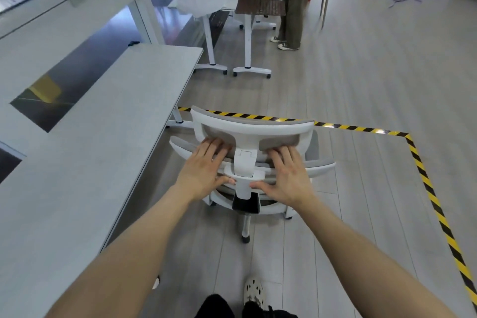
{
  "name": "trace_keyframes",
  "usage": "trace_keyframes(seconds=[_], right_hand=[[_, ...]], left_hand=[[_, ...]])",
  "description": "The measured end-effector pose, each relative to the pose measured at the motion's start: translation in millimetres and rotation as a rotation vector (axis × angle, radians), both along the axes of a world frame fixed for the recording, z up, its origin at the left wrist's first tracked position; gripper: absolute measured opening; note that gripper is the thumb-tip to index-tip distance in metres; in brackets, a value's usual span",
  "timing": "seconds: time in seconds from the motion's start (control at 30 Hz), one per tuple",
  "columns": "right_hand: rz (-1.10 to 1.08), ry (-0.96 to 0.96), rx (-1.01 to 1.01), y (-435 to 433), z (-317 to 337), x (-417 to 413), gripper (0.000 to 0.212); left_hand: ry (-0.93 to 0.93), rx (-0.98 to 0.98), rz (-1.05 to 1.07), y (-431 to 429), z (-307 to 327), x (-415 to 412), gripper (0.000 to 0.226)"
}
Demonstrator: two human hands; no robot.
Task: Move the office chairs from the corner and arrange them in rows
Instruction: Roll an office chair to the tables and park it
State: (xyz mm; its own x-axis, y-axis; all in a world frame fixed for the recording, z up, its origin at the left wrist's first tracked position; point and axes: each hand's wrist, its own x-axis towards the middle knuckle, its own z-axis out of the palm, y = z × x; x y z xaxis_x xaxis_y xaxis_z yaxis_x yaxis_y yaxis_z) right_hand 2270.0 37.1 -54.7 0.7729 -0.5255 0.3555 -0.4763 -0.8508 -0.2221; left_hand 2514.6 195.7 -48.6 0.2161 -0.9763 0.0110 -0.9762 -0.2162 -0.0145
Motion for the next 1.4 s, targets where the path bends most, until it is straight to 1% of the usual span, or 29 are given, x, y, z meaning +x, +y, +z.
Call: trace_keyframes(seconds=[0.23, 0.37, 0.5, 0.7, 0.93, 1.1, 1.17, 1.23, 1.33, 1.4], right_hand=[[-0.028, -0.001, 0.013, -62.6, 2.8, 50.1, 0.101], [-0.078, 0.036, 0.025, -83.9, 1.9, 70.4, 0.104], [-0.128, 0.062, 0.039, -101.1, 4.8, 87.7, 0.104], [-0.21, 0.117, 0.11, -118.3, 7.1, 108.3, 0.106], [-0.243, 0.142, 0.148, -132.2, 15.8, 123.6, 0.105], [-0.263, 0.257, 0.12, -134.4, 23.5, 128.1, 0.108], [-0.269, 0.295, 0.099, -131.6, 25.4, 127.8, 0.108], [-0.265, 0.322, 0.09, -126.2, 29.4, 124.9, 0.103], [-0.28, 0.29, 0.096, -112.1, 38.4, 111.7, 0.078], [-0.302, 0.262, 0.094, -98.1, 42.5, 95.0, 0.062]], left_hand=[[-0.015, -0.071, -0.042, -68.9, -2.4, 52.9, 0.106], [-0.003, -0.06, -0.046, -98.5, -2.4, 75.0, 0.109], [0.006, -0.068, -0.06, -124.5, -4.4, 94.1, 0.105], [0.0, -0.068, -0.053, -152.5, -0.5, 111.4, 0.102], [-0.023, -0.051, -0.065, -173.3, 4.2, 126.2, 0.103], [-0.024, -0.057, -0.113, -177.7, 10.0, 127.0, 0.1], [-0.007, -0.046, -0.113, -176.7, 16.6, 123.3, 0.095], [0.009, -0.087, -0.125, -169.8, 24.7, 115.5, 0.079], [0.011, -0.281, -0.223, -152.0, 32.2, 99.4, 0.042], [0.026, -0.356, -0.319, -140.3, 30.5, 83.0, 0.027]])
